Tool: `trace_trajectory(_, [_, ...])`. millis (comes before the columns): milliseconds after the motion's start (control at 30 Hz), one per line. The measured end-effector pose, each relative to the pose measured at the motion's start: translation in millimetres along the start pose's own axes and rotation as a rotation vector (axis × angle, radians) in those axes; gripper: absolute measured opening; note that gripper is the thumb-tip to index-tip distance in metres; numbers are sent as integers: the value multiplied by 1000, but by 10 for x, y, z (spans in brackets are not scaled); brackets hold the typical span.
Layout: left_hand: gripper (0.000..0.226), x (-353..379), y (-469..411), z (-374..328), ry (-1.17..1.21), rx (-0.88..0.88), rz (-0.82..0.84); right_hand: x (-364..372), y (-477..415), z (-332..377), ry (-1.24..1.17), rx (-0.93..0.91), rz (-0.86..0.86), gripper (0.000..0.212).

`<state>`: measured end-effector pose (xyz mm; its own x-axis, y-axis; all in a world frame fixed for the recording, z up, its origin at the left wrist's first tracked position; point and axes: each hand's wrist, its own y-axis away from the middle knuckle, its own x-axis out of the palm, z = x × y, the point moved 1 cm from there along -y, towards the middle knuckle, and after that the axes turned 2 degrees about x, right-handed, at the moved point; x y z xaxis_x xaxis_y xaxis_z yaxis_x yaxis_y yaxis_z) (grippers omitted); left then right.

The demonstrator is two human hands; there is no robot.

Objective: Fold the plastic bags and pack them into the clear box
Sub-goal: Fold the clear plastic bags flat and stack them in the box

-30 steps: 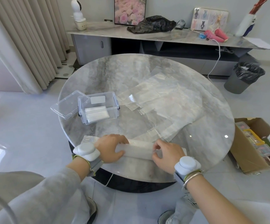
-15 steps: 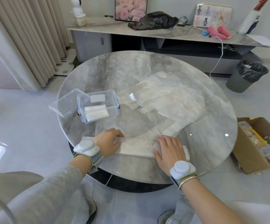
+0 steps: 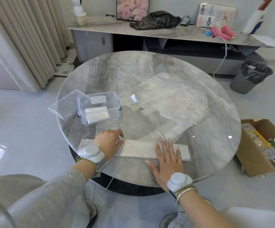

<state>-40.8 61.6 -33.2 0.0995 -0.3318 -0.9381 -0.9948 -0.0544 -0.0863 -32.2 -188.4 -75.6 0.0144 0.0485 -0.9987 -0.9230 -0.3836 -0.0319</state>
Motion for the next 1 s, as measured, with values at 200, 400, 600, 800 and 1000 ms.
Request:
trace_trajectory(200, [14,23,12,23,-55,17,-27,63,-36,-36,4,-6,-9,80])
trace_trajectory(400, [16,16,2,22,-49,3,-20,41,-113,-65,6,-12,-20,80])
trace_trajectory(600, [40,33,11,35,-31,80,33,85,-170,-82,8,-8,26,80])
trace_trajectory(800, [42,-46,-143,35,29,-5,158,88,-199,-110,-26,-27,48,81])
trace_trajectory(1000, [47,-115,-206,40,190,-239,190,74,-220,-195,-37,-129,40,88])
